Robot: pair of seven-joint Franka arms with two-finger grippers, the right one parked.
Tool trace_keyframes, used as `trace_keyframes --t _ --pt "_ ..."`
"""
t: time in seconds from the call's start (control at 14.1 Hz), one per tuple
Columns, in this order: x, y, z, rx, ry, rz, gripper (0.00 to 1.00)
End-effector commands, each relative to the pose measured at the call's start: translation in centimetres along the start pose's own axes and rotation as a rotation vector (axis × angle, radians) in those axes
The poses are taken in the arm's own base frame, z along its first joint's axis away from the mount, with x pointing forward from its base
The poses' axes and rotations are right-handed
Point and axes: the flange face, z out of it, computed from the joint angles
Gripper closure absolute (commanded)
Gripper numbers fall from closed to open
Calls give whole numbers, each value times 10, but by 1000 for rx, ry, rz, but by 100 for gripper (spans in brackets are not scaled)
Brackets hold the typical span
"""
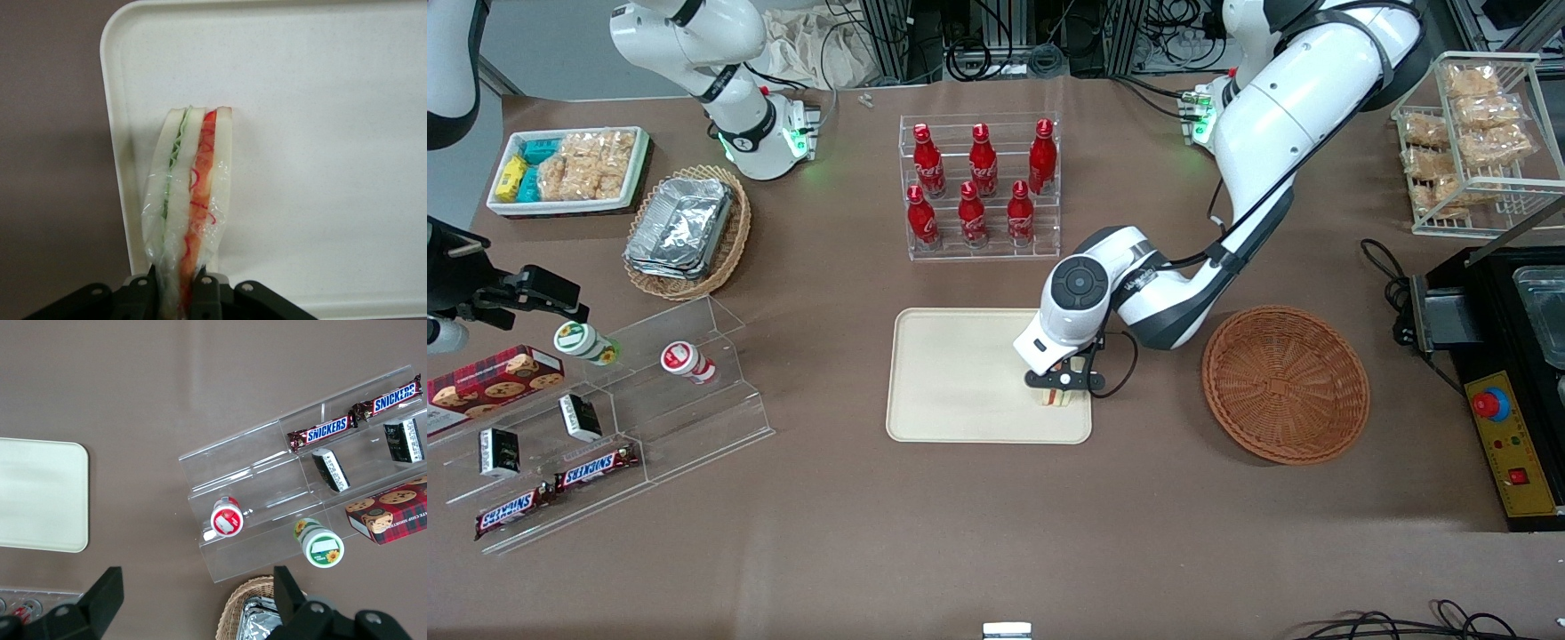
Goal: Place sandwich from basket to tray
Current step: 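Lower the sandwich onto the tray and open the left gripper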
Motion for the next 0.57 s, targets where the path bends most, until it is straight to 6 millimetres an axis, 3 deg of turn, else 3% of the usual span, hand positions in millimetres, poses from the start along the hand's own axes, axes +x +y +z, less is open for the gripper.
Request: trace_keyframes --t 0.0,0.07,0.14,0.35,0.49 --pt "9 8 -1 -12 26 -62 46" --pt "6 12 0 -10 27 -60 36" --pt "5 13 0 -7 29 -61 0" --pt "17 5 -21 -14 54 -88 0" --pt "18 4 -47 -17 84 -98 0"
